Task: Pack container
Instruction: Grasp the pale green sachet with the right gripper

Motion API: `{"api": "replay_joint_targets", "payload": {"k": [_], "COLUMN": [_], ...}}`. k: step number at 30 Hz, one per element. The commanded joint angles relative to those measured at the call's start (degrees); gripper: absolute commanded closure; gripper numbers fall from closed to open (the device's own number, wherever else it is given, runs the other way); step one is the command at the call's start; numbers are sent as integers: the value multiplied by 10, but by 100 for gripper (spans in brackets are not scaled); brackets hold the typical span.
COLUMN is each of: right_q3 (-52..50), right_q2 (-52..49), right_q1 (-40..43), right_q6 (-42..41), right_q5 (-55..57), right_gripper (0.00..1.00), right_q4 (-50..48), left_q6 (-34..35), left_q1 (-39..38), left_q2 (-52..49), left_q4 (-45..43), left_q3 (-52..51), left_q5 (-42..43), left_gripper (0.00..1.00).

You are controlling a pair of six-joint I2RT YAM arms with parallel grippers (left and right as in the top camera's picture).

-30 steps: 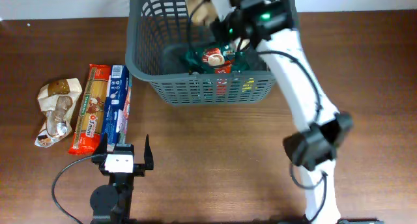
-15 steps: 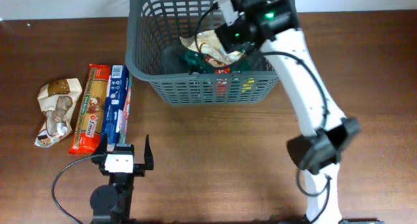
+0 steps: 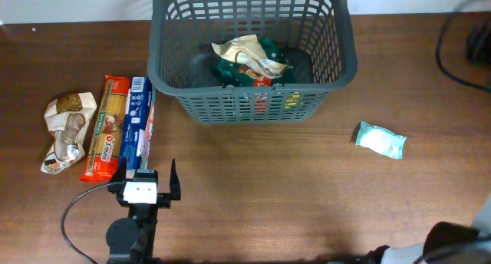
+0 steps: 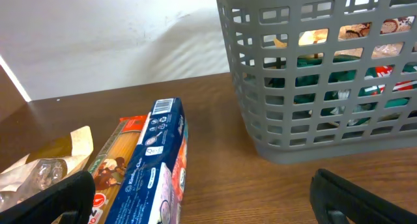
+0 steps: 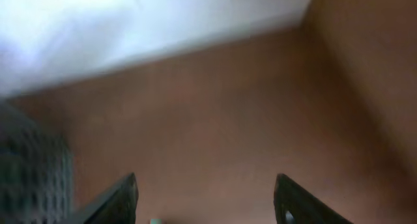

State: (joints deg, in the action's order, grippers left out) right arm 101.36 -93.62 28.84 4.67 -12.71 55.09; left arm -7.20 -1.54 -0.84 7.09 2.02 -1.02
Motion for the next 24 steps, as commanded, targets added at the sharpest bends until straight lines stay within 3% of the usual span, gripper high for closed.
{"api": "replay_joint_targets", "payload": {"k": [1,6,10,14,24], "right_q3": [-111,-213,-257,-264,-264], "right_q2": [-19,-37,-52,-72,-151], "right_q1": [2,-41,-81,-101,-103], "right_q6": [-14,15,167,302,400], "right_q5": [-97,-40,27,45,115], "right_gripper": [36,27,23,9,10], "right_q4": [-11,-57,-83,-88,-41], "left_q6": [5,5,5,5,5], "left_q1": [-2,-2,-2,-2,-2], "left_q2": [5,5,5,5,5], "left_q4": [-2,-2,-2,-2,-2], "left_q3": [-4,-4,-4,-4,-4], "left_q5": [-2,-2,-2,-2,-2], "left_gripper": [1,1,1,1,1]}}
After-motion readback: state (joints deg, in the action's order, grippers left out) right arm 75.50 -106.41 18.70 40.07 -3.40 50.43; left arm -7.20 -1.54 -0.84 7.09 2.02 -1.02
